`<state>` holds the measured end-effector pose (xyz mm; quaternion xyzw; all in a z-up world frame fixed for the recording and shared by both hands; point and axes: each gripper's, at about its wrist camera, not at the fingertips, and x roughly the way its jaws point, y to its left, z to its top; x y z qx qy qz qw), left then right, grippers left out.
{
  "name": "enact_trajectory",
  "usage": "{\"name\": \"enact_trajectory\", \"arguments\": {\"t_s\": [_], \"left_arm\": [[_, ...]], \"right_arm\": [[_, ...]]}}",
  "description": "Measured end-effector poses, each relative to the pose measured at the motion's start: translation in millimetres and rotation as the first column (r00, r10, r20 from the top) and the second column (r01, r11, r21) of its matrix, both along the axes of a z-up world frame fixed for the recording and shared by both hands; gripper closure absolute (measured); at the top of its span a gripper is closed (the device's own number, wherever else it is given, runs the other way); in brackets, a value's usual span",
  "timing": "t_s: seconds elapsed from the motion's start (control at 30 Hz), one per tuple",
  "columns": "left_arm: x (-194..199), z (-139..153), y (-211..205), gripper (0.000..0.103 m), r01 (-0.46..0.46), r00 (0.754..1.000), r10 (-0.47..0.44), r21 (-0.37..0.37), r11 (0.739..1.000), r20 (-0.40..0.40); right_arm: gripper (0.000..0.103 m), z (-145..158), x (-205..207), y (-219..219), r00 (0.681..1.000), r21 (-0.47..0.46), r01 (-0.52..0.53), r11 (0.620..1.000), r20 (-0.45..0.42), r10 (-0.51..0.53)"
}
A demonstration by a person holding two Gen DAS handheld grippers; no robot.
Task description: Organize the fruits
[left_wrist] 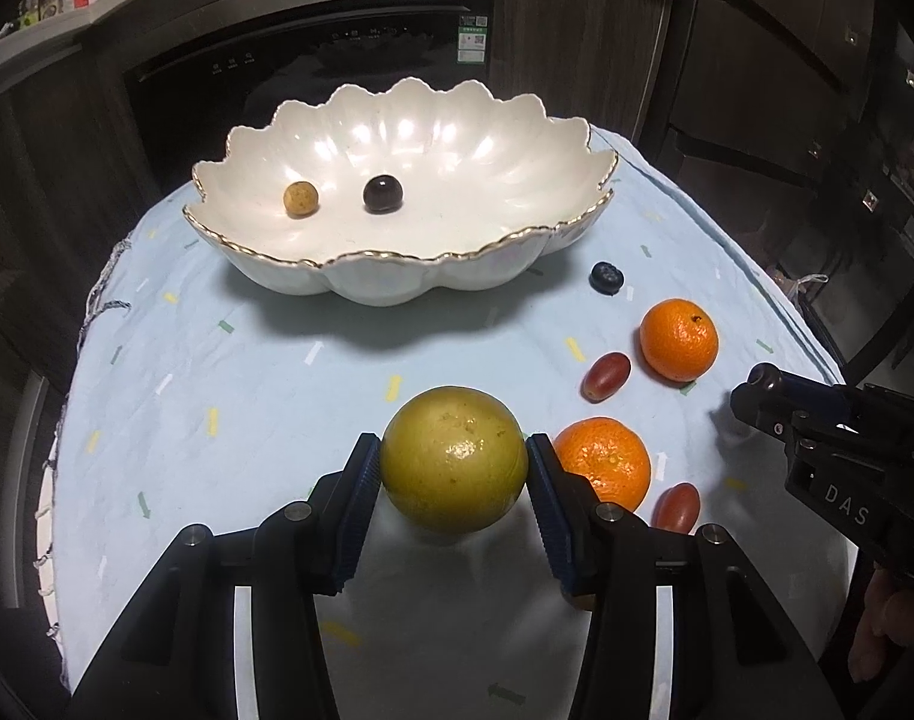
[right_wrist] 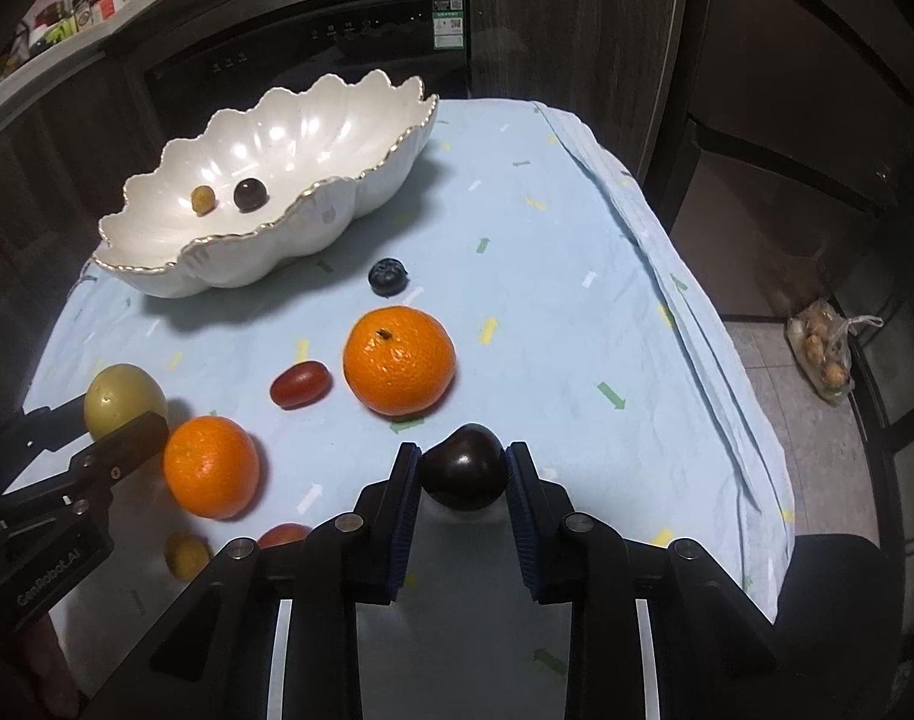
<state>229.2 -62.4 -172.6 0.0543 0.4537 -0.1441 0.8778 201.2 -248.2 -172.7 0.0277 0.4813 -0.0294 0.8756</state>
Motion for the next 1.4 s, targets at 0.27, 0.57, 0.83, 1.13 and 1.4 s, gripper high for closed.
{"name": "enact_trajectory", "arguments": {"t_s": [0.27,0.57,0.83,1.13,1.4], "left_arm": [[-2,11,3,0.055,-0.014,1.0,0.014,0.002,1.0,0.02],[-2,24,7,0.055,-0.027,0.999,0.026,0.007,1.0,0.037],[2,39,13,0.055,-0.039,0.997,0.039,0.009,0.999,0.066],[17,59,22,0.055,-0.057,0.993,0.055,0.009,0.998,0.107],[33,74,28,0.055,-0.07,0.989,0.068,0.008,0.998,0.135]], "right_arm": [[0.073,14,-2,6,0.999,-0.004,-0.022,1.0,0.037,0.022],[0.073,25,1,12,0.997,-0.002,-0.041,0.999,0.066,0.041],[0.073,38,5,19,0.994,-0.002,-0.064,0.998,0.093,0.064],[0.073,60,23,31,0.985,-0.008,-0.1,0.995,0.138,0.1],[0.073,74,42,38,0.979,-0.015,-0.121,0.993,0.166,0.122]]}}
